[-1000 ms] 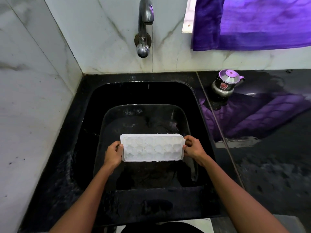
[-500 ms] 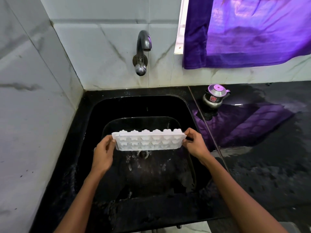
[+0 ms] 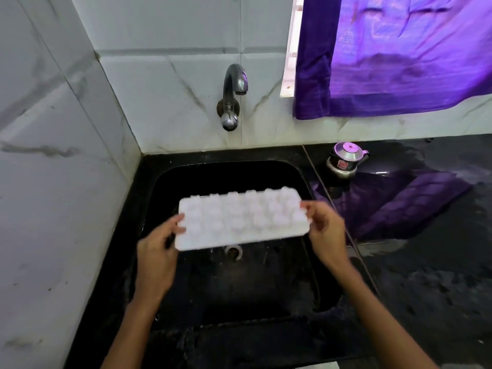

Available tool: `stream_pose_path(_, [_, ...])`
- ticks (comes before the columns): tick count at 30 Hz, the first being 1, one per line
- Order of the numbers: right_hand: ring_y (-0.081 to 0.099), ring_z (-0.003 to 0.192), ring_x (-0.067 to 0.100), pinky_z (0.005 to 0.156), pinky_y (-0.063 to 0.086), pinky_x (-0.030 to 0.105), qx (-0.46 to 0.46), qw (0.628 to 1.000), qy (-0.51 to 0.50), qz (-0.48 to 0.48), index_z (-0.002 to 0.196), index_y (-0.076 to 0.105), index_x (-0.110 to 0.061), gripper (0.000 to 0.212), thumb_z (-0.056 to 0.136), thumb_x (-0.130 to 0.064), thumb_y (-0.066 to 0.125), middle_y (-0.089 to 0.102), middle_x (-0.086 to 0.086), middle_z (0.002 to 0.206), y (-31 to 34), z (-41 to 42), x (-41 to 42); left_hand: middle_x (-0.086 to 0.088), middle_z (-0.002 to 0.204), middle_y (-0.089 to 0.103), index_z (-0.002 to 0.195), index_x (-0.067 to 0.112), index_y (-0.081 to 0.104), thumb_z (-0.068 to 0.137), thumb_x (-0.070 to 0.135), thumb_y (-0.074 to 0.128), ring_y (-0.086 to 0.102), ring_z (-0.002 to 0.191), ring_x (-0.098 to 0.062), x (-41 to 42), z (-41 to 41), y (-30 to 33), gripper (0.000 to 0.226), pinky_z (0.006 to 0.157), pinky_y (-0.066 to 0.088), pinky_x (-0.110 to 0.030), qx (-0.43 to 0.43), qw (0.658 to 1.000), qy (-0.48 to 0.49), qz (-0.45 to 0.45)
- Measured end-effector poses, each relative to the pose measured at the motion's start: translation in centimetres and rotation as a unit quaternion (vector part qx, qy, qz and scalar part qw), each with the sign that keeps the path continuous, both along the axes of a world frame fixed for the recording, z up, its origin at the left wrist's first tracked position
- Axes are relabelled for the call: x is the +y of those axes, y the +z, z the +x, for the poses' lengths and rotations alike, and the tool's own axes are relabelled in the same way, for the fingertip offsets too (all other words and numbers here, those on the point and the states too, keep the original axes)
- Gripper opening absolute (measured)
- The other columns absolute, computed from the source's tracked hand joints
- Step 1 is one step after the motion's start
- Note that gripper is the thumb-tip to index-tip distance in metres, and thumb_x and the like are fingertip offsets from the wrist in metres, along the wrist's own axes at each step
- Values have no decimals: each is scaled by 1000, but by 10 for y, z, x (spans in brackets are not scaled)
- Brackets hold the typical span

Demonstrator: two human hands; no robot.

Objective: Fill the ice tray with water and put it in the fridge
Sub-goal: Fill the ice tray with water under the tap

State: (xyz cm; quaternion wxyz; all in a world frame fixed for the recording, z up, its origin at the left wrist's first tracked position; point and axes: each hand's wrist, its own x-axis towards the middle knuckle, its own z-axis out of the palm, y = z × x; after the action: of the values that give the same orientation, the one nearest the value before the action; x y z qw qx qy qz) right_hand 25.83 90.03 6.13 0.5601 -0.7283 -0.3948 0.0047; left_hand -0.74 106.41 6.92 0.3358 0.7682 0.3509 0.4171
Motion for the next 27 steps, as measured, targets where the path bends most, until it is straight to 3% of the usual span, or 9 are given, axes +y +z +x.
stream_pose_path(3, [68, 90, 15, 83, 55, 38, 76, 994, -19, -80, 66, 55, -37, 58, 74, 21, 47, 72, 0, 90, -51, -14, -15, 15, 80, 70, 86, 22, 70, 76, -11, 65, 67, 78, -4, -19, -3, -35, 34, 69, 45, -5, 95, 991, -23, -87])
stream_pose_path(5, [68, 91, 14, 84, 55, 31, 92, 991, -34, -85, 65, 54, -33, 56, 74, 22, 45, 72, -3, 88, -51, -19, -19, 14, 75, 68, 85, 11, 72, 78, -11, 63, 67, 82, -9, -26, -4, -40, 25, 67, 44, -3, 95, 988, -15, -117])
stream_pose_path(8, [69, 86, 14, 75, 52, 15, 34, 997, -72, -11, 67, 50, -38, 64, 71, 25, 47, 71, -1, 88, -8, -13, -11, 1, 87, 66, 103, -1, 69, 69, -26, 59, 66, 83, -21, -19, 2, -10, 43, 79, 42, 1, 51, 997, 49, -8])
stream_pose_path(11, [67, 84, 9, 73, 53, 19, -24, 994, -77, 74, 69, 61, -24, 46, 73, 21, 53, 72, 0, 92, 37, -8, -6, -7, 94, 64, 95, -13, 66, 57, -36, 51, 61, 90, -6, -16, 10, 29, 47, 83, 43, -3, -7, 988, 87, 127])
stream_pose_path(14, [66, 82, 7, 71, 53, 19, -58, 990, -110, 71, 78, 69, -3, 29, 71, 21, 54, 71, -2, 90, 35, -9, -5, -18, 102, 66, 100, -14, 65, 61, -32, 52, 56, 92, 17, -20, 14, 28, 44, 79, 42, 0, -20, 986, 95, 135])
stream_pose_path(18, [68, 76, 16, 70, 52, 13, 31, 993, -96, -68, 73, 67, -20, 48, 67, 24, 51, 69, -6, 79, -31, -26, -15, -15, 88, 67, 108, -2, 67, 68, -24, 60, 67, 83, -29, -36, 9, -21, 46, 74, 44, -10, 65, 993, 84, -50])
stream_pose_path(20, [69, 79, 14, 70, 52, 12, 72, 988, -93, -100, 68, 62, -27, 51, 71, 23, 50, 68, -9, 77, -45, -33, -22, -12, 84, 67, 106, -1, 68, 69, -25, 56, 66, 81, -34, -45, 6, -28, 46, 73, 45, -15, 79, 989, 93, -78])
stream_pose_path(23, [67, 82, 5, 74, 49, 6, 39, 991, -126, -37, 75, 71, -12, 38, 72, 22, 56, 69, -8, 84, -23, -34, -20, -16, 81, 65, 103, -6, 67, 66, -31, 54, 63, 76, -17, -47, 6, -5, 47, 69, 42, -1, 21, 992, 122, -11])
stream_pose_path(27, [68, 88, 5, 78, 54, 16, -14, 987, -140, 71, 80, 72, 1, 23, 74, 19, 60, 72, 2, 90, 9, -29, -15, -25, 97, 67, 99, -16, 65, 62, -36, 52, 57, 82, 9, -41, 8, 15, 44, 74, 41, 3, -25, 989, 114, 92])
